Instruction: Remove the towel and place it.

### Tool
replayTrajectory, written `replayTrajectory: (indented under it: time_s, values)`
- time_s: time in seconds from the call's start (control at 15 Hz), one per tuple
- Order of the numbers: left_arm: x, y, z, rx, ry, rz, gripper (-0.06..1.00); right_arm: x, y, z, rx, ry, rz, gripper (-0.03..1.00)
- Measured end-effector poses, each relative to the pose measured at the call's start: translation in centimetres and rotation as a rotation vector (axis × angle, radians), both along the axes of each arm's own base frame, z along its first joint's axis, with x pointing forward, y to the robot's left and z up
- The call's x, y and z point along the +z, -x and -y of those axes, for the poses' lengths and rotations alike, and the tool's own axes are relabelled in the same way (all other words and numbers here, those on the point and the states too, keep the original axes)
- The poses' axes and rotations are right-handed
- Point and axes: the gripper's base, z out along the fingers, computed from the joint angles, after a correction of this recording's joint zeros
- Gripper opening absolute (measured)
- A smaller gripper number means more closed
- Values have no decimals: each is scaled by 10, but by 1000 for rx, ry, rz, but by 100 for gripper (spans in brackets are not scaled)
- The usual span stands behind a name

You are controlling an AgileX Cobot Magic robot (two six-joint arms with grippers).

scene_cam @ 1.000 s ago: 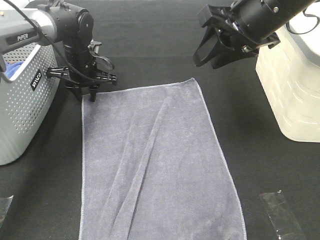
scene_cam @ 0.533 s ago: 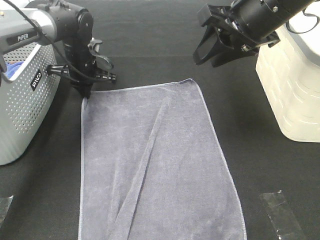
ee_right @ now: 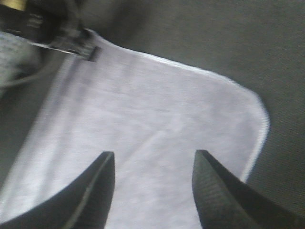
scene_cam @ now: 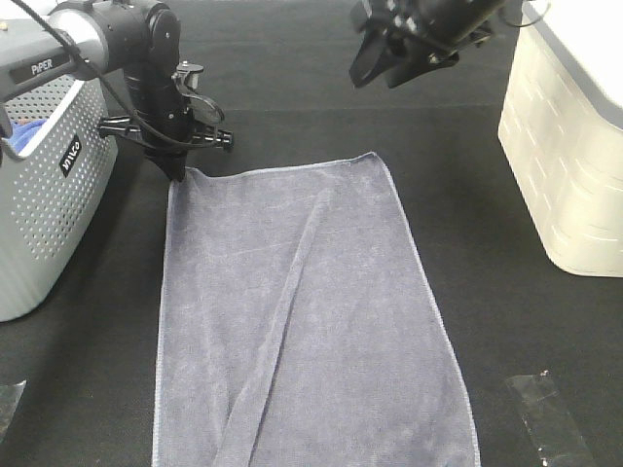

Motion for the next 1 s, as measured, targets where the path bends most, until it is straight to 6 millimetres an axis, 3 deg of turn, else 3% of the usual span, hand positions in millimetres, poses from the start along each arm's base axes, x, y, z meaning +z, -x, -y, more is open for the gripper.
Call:
replayTrajectory:
  time_s: [0.4, 0.73, 1.0]
  values:
    - [0, -2, 3, -6, 29, 18, 1, -51, -61, -6, -84, 168, -80, 55]
    - [1, -3, 5, -2, 62, 35, 1, -104, -83, -9, -120, 229, -155, 54]
    - [1, -4, 6, -3, 67, 49, 1, -124, -94, -5, -168, 283, -107, 54]
